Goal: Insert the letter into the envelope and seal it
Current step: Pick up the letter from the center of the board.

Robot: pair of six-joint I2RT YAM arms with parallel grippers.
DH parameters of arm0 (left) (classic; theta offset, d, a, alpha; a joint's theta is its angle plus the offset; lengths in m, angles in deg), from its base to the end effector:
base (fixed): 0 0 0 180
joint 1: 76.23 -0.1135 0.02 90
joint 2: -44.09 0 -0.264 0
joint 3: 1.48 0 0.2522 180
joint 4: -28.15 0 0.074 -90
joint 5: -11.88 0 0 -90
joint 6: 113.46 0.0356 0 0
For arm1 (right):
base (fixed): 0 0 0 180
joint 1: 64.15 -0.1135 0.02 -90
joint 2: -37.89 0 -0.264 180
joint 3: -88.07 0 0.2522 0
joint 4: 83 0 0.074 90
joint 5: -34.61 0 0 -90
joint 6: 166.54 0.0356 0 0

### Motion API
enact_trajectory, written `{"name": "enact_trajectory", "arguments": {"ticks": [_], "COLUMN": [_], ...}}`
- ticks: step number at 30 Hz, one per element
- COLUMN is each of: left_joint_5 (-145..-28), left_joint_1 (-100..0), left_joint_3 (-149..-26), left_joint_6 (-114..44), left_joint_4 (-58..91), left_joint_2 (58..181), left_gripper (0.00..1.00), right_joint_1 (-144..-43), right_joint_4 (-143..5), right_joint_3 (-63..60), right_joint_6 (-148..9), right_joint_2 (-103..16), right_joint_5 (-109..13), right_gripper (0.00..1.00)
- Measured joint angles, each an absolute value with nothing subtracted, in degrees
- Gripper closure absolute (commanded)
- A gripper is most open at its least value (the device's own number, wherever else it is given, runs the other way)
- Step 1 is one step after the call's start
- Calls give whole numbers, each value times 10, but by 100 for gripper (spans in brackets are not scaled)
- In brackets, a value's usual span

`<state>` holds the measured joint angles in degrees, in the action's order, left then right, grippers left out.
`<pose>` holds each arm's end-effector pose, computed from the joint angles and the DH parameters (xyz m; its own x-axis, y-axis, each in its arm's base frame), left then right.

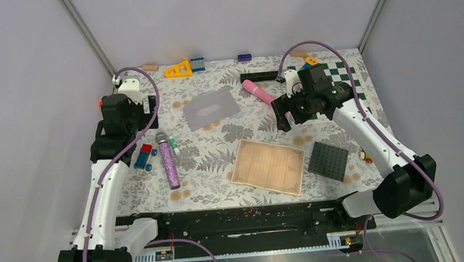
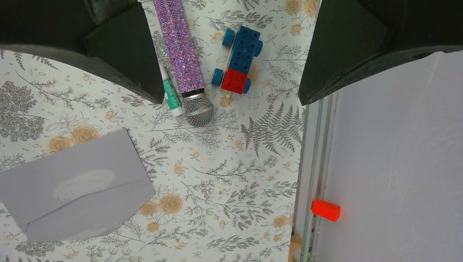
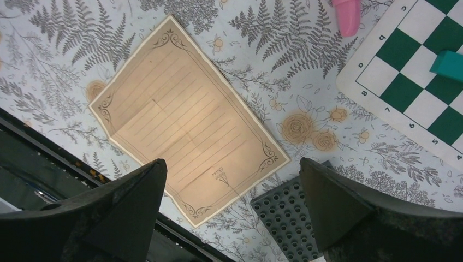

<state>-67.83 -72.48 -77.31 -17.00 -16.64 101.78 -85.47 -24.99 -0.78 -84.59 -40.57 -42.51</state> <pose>0.2160 -0.0078 0.3662 -0.4554 0.1408 -0.8791 -0.0440 0.9827 0.1802 0.2659 0.1123 0.3373 -0.6121 -0.3854 -0.6905 -0.5859 0.8075 0.0686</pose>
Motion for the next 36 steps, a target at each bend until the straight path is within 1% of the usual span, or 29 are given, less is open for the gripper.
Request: {"name": "enact_trajectory", "arguments": {"ticks": [4, 7, 11, 19, 27, 31, 36], "left_joint_5": [-693, -710, -713, -713, -757, -768, -775], "left_joint_1": [-725, -719, -684, -618, -599, -599, -599], "left_joint_3": [-773, -773, -773, -773, -759, -741, -736], "left_joint_6": [-169, -165, -157, -136, -115, -113, -112], "left_joint_4": [-167, -170, -176, -189, -198, -198, -198], "left_joint_2": [1018, 1018, 1018, 1018, 1007, 994, 990], "left_gripper": [1, 1, 1, 1, 1, 1, 1], "right_joint_1": [-856, -856, -856, -856, -850, -825, -794], "right_joint_4": [-233, -219, -202, -205, -218, -224, -216], "right_joint_3": [-8, -8, -3, 65, 81, 81, 74], "right_joint_6": [-867, -885, -921, -984, -989, -988, -989], "right_joint_2": [-416, -416, -417, -402, -394, -432, -486], "right_joint_5": [-438, -441, -442, -446, -439, -410, -367], "right_gripper": [1, 3, 2, 1, 1, 1, 5]}}
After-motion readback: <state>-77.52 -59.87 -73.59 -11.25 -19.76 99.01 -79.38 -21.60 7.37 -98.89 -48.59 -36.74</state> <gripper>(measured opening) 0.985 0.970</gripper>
